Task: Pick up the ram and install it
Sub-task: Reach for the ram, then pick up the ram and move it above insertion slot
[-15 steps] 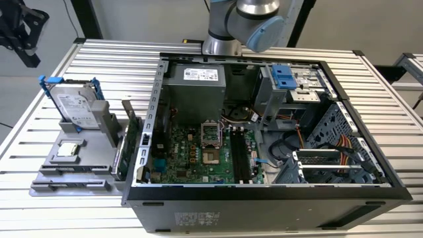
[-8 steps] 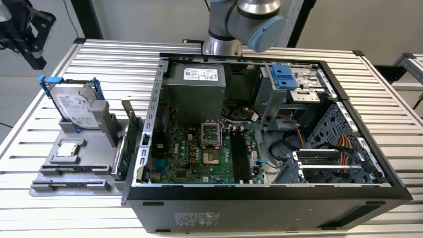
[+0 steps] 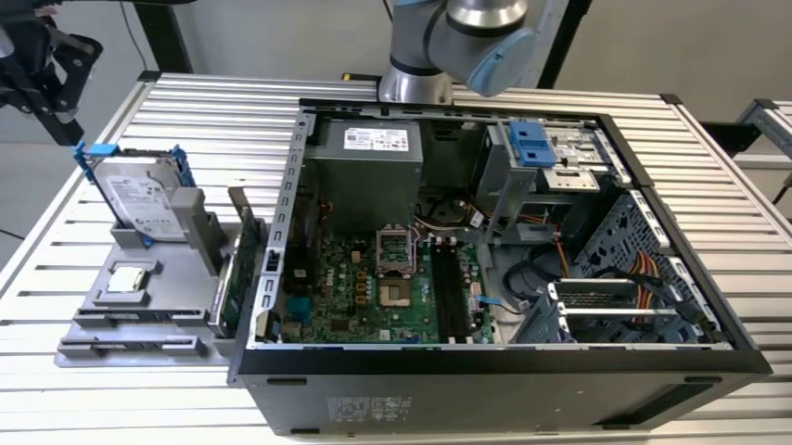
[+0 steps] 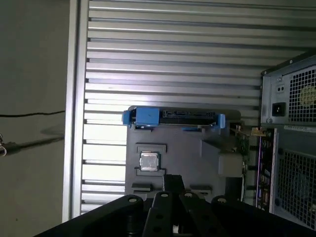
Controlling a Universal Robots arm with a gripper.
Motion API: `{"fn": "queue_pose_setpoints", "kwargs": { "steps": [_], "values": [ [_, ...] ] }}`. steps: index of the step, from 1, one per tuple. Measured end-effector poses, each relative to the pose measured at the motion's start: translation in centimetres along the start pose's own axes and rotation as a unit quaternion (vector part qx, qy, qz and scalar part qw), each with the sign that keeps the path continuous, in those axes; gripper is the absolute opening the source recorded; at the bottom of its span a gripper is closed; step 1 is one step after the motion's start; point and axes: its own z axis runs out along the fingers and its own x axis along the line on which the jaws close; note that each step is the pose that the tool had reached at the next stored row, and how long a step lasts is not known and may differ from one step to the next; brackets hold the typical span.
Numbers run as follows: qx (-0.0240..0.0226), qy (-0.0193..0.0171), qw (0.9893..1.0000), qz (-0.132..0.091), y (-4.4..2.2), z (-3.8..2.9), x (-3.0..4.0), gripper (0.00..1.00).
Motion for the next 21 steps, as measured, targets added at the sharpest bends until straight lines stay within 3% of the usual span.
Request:
{"fn": "queue_pose_setpoints", "kwargs": {
  "steps": [10, 21],
  "values": [
    [0.0000, 0.0017, 1.0000, 0.000, -3.72, -0.13, -0.81, 0.00],
    [0.0000, 0.0018, 1.0000, 0.000, -4.19, -0.15, -0.84, 0.00]
  ]
}}
